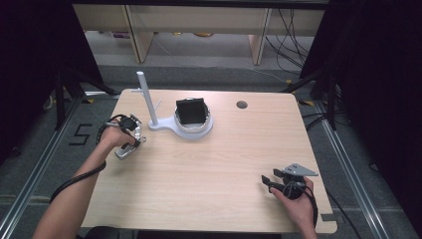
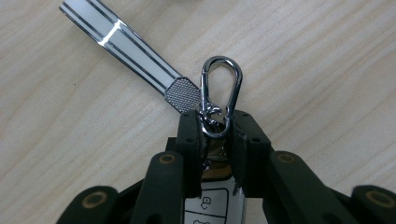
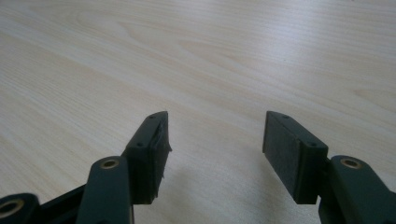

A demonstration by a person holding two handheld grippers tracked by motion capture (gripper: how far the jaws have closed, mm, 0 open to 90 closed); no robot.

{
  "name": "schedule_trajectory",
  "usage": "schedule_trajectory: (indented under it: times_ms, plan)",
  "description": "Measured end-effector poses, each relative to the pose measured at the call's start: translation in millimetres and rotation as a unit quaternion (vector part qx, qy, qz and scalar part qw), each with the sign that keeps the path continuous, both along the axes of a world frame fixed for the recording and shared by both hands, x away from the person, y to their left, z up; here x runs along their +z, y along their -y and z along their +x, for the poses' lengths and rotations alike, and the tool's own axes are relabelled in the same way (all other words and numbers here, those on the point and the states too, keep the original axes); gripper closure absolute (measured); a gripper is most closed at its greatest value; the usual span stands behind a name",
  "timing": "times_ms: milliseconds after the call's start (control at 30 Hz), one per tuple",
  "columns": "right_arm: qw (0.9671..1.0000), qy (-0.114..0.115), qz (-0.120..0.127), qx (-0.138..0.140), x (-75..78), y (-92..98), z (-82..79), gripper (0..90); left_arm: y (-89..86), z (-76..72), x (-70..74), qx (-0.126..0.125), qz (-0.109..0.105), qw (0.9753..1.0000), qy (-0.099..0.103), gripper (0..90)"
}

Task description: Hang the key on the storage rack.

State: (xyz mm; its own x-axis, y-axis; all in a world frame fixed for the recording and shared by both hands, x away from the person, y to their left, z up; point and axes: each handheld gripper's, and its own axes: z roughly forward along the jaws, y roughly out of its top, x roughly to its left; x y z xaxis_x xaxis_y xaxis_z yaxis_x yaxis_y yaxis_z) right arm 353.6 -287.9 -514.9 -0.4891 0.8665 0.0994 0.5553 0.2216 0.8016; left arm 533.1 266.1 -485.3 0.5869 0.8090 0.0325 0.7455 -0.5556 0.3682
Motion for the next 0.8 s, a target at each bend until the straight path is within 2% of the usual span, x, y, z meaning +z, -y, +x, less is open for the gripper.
schedule_trajectory:
  times_ms: [33, 133, 200, 233, 333, 400, 500, 567, 600, 633, 700, 733, 800]
  plan:
    - [1.0000, 0.001, 0.002, 0.002, -0.2, -0.1, 0.1, 42.2, -1.6, 0.2, 0.0, 0.004, -0.003, 1.0000, -0.003, 74.2]
    - [1.0000, 0.002, 0.000, -0.001, -0.4, 0.2, 0.3, 42.2, -6.3, -0.9, -1.3, 0.012, -0.010, 0.9997, 0.018, 74.4]
    - [1.0000, -0.005, 0.008, -0.002, -0.4, -0.6, -0.2, 42.2, -8.3, -4.9, -0.9, 0.020, -0.020, 0.9991, 0.032, 74.5]
    - [1.0000, -0.001, -0.002, -0.004, -1.1, 0.0, 0.6, 42.2, -9.8, -6.4, -0.8, 0.021, -0.025, 0.9987, 0.038, 74.6]
    - [1.0000, 0.000, -0.002, -0.002, 0.1, 0.3, -0.1, 42.2, -14.3, -12.4, -0.5, 0.029, -0.046, 0.9956, 0.076, 74.7]
    - [1.0000, 0.001, 0.002, 0.000, -0.1, -0.1, 0.0, 42.3, -17.9, -16.6, 0.7, 0.037, -0.057, 0.9935, 0.091, 74.7]
    - [1.0000, 0.004, 0.002, -0.002, -0.3, -0.6, -0.3, 42.2, -22.8, -23.2, 1.0, 0.050, -0.078, 0.9892, 0.113, 74.7]
    - [1.0000, 0.005, 0.007, 0.002, -1.0, -0.9, 0.4, 42.3, -25.2, -28.8, 1.4, 0.059, -0.095, 0.9847, 0.134, 74.8]
    - [1.0000, 0.000, -0.005, -0.002, 0.8, -0.1, -0.8, 42.3, -27.7, -31.1, 2.2, 0.060, -0.094, 0.9838, 0.140, 74.8]
    - [1.0000, 0.000, -0.005, -0.002, 0.8, -0.2, -0.8, 42.2, -29.2, -33.3, 2.2, 0.064, -0.104, 0.9819, 0.145, 74.8]
    - [1.0000, 0.000, -0.005, -0.002, 0.7, -0.1, -0.8, 42.2, -32.6, -37.2, 2.6, 0.061, -0.108, 0.9799, 0.156, 74.8]
    - [1.0000, 0.006, 0.007, 0.001, -1.1, -0.9, 0.4, 42.3, -33.9, -38.9, 2.9, 0.063, -0.112, 0.9787, 0.160, 74.9]
    - [1.0000, 0.006, 0.007, 0.000, -1.1, -0.9, 0.4, 42.3, -34.4, -41.8, 3.0, 0.073, -0.129, 0.9726, 0.179, 74.9]
